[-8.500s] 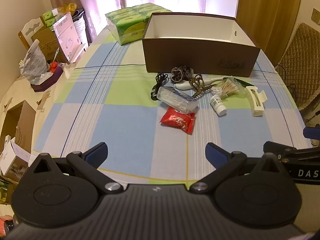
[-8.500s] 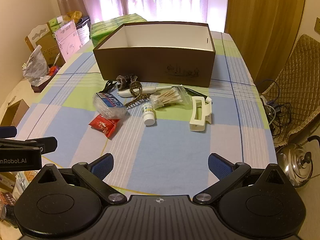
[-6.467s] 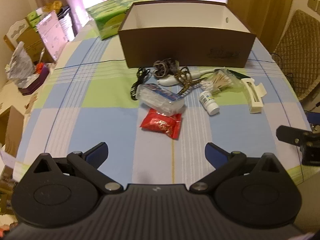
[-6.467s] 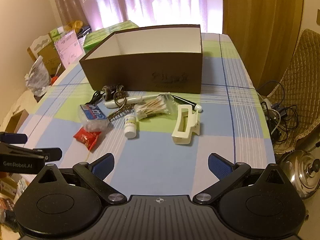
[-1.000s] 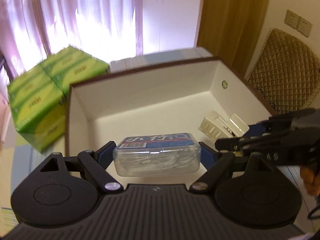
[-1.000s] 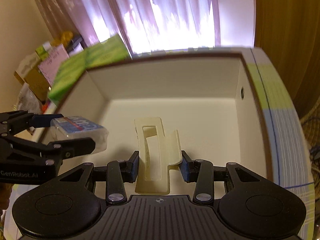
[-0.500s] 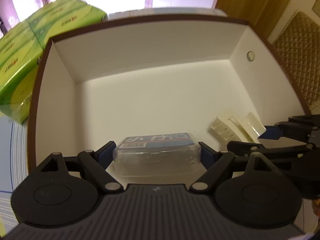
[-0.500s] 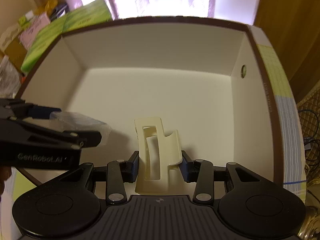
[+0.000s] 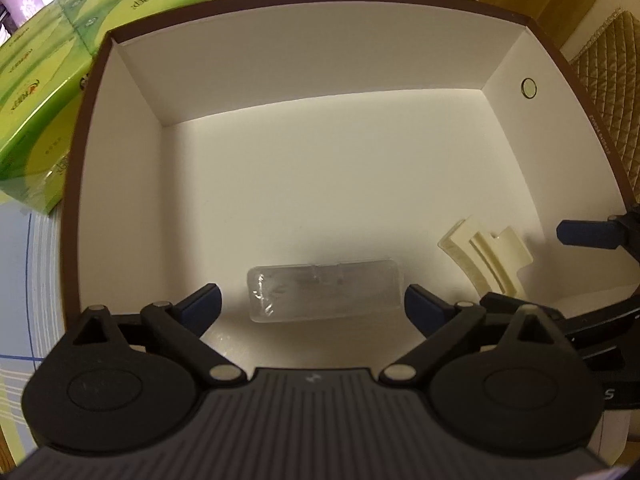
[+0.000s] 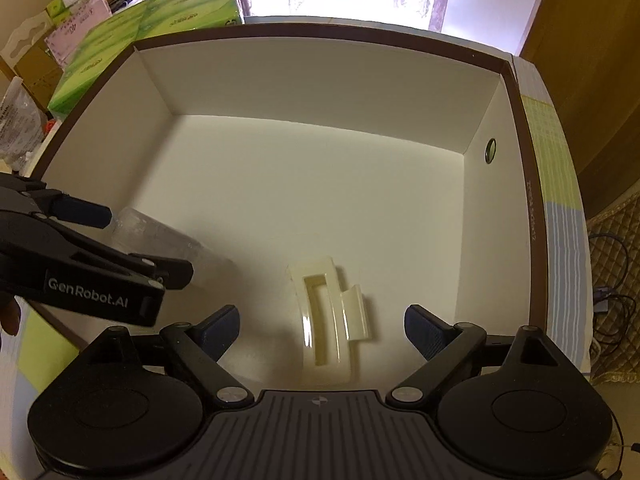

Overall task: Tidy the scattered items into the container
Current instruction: 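Open both tools to release the case and clip inside the box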

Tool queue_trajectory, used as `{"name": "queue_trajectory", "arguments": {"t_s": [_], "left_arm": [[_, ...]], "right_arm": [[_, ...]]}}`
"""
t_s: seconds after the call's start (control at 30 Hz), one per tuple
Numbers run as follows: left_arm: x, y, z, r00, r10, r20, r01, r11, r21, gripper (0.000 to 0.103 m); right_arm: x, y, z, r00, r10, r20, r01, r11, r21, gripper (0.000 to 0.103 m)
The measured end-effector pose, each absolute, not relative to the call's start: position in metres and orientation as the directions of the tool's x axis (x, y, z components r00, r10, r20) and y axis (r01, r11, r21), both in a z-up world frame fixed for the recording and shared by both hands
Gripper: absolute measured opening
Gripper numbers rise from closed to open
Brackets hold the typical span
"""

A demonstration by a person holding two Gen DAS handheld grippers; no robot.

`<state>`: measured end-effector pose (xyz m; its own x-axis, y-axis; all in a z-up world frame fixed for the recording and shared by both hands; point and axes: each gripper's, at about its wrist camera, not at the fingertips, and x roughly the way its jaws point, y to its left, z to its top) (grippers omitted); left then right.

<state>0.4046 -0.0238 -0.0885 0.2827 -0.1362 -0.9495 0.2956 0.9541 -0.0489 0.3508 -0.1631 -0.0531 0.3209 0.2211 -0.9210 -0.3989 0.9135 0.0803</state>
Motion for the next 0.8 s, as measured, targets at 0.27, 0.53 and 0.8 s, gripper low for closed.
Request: {"name": "queue_trajectory", "arguments": {"t_s": [0.27, 0.53, 0.8], "left_arm": [[0.401, -0.026, -0.08, 0.301, -0.139, -0.943, 0.302, 0.952, -0.045, 0.097], [0.397, -0.027, -0.078, 0.316, -0.16, -0.935, 0.312, 0.948, -0.057, 0.097], [0.382, -0.025, -0.057, 0.382, -0.145, -0.913, 0.296, 0.955, -0.028, 0.097]], "right_arm": [[0.346, -0.152, -0.049, 0.331, 0.221, -0.917, -0.387, 0.918, 0.082, 0.095], [0.338, -0.152, -0.044, 0.363, 0.203, -0.91, -0.356, 0.932, 0.065, 0.095], [0.327, -0.158, -0.029, 0.401, 0.22, -0.889, -0.361, 0.93, 0.067, 0.095]]}}
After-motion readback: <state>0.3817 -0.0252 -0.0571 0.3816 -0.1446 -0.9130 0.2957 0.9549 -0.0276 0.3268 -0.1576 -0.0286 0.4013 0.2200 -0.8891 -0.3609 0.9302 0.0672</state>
